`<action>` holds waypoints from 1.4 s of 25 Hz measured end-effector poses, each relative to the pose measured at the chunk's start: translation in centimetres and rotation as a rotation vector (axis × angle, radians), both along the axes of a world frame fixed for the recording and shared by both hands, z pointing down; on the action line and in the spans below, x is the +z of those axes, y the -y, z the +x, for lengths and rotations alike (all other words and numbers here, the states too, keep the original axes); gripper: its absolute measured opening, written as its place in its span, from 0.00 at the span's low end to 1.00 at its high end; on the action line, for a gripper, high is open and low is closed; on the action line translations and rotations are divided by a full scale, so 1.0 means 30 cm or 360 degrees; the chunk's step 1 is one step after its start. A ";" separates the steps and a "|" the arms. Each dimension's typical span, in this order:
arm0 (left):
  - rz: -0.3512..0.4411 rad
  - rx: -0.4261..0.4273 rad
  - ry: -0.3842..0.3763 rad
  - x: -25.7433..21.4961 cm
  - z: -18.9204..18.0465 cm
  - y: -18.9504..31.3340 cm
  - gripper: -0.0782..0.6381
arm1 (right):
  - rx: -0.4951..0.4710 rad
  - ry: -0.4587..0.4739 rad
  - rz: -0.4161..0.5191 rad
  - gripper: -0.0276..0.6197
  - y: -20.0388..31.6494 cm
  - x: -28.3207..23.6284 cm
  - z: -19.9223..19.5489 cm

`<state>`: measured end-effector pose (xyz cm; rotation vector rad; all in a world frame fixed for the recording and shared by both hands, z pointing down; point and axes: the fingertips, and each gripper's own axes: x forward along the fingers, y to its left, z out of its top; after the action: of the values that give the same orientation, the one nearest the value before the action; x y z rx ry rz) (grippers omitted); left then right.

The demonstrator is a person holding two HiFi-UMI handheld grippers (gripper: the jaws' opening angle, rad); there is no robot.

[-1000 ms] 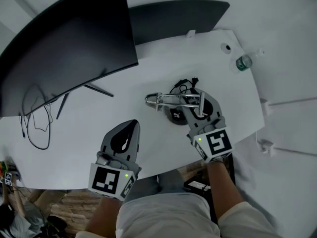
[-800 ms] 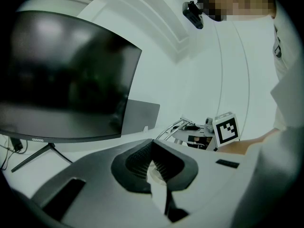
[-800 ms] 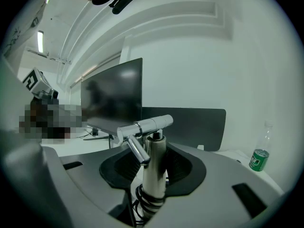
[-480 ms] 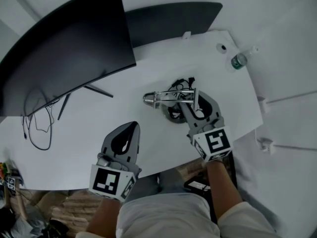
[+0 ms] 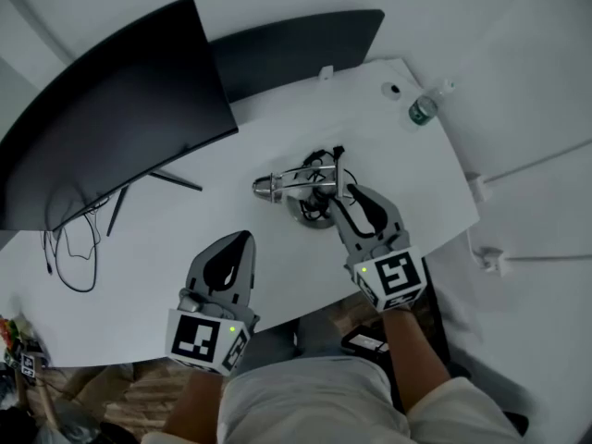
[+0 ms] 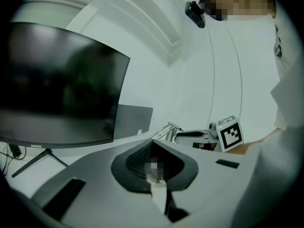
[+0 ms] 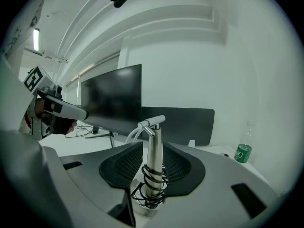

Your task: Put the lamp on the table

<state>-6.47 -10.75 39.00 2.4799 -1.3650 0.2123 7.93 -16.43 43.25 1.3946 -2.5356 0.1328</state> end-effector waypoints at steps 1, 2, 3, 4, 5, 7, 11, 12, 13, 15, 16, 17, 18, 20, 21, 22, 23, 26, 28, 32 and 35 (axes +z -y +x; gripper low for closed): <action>0.0011 0.0006 -0.0003 -0.010 0.007 0.000 0.11 | 0.0005 -0.0002 -0.0001 0.26 -0.006 -0.006 0.010; 0.0022 0.0011 -0.0006 -0.020 0.013 0.001 0.11 | 0.0009 -0.0008 -0.0001 0.26 -0.012 -0.012 0.021; 0.0032 0.0016 -0.0008 -0.030 0.018 0.000 0.11 | 0.0010 -0.0015 0.0002 0.26 -0.017 -0.018 0.029; 0.0038 0.0020 -0.0007 -0.038 0.020 -0.002 0.11 | 0.0009 -0.0021 0.0003 0.26 -0.023 -0.024 0.034; 0.0040 0.0024 -0.0004 -0.045 0.020 -0.005 0.11 | 0.0010 -0.0021 -0.0002 0.26 -0.031 -0.029 0.036; 0.0038 0.0033 -0.0001 -0.055 0.022 -0.012 0.11 | 0.0010 -0.0014 -0.0025 0.26 -0.048 -0.038 0.039; 0.0034 0.0064 -0.0012 -0.069 0.041 -0.035 0.11 | -0.0010 -0.0039 -0.0036 0.26 -0.082 -0.061 0.040; 0.0035 0.0073 -0.0014 -0.071 0.047 -0.042 0.11 | -0.0010 -0.0039 -0.0033 0.26 -0.091 -0.070 0.039; 0.0034 0.0082 -0.0015 -0.074 0.053 -0.049 0.11 | -0.0009 -0.0037 -0.0030 0.26 -0.099 -0.081 0.039; 0.0034 0.0099 -0.0016 -0.081 0.066 -0.060 0.11 | -0.0007 -0.0027 -0.0022 0.26 -0.114 -0.110 0.039; 0.0037 0.0107 -0.0016 -0.086 0.073 -0.064 0.11 | -0.0012 -0.0024 -0.0012 0.26 -0.122 -0.127 0.038; 0.0040 0.0114 -0.0016 -0.091 0.079 -0.067 0.11 | -0.0019 -0.0022 0.0001 0.25 -0.129 -0.146 0.036; 0.0044 0.0121 -0.0016 -0.097 0.083 -0.070 0.11 | -0.0029 -0.0023 0.0017 0.25 -0.137 -0.166 0.033; 0.0050 0.0131 -0.0017 -0.108 0.086 -0.076 0.11 | -0.0046 -0.0026 0.0048 0.23 -0.156 -0.203 0.024; 0.0054 0.0135 -0.0018 -0.114 0.086 -0.079 0.11 | -0.0051 -0.0030 0.0059 0.21 -0.166 -0.220 0.020; 0.0059 0.0140 -0.0018 -0.120 0.087 -0.081 0.11 | -0.0055 -0.0035 0.0067 0.19 -0.174 -0.234 0.018; 0.0065 0.0143 -0.0019 -0.127 0.089 -0.083 0.11 | -0.0060 -0.0040 0.0070 0.18 -0.181 -0.246 0.017; 0.0081 0.0158 -0.0016 -0.140 0.097 -0.088 0.11 | -0.0080 -0.0034 0.0066 0.14 -0.200 -0.273 0.013; 0.0089 0.0169 -0.0011 -0.145 0.103 -0.093 0.11 | -0.0100 -0.0024 0.0054 0.12 -0.214 -0.289 0.009; 0.0104 0.0171 -0.0013 -0.168 0.105 -0.098 0.11 | -0.0145 -0.0035 0.0003 0.10 -0.242 -0.314 0.002; 0.0104 0.0164 -0.0008 -0.184 0.099 -0.094 0.11 | -0.0159 -0.0002 -0.0015 0.09 -0.248 -0.332 -0.003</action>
<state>-3.51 -7.94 33.46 2.6054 -1.2627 0.1867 7.85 -8.99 33.30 1.2613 -2.5936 0.1256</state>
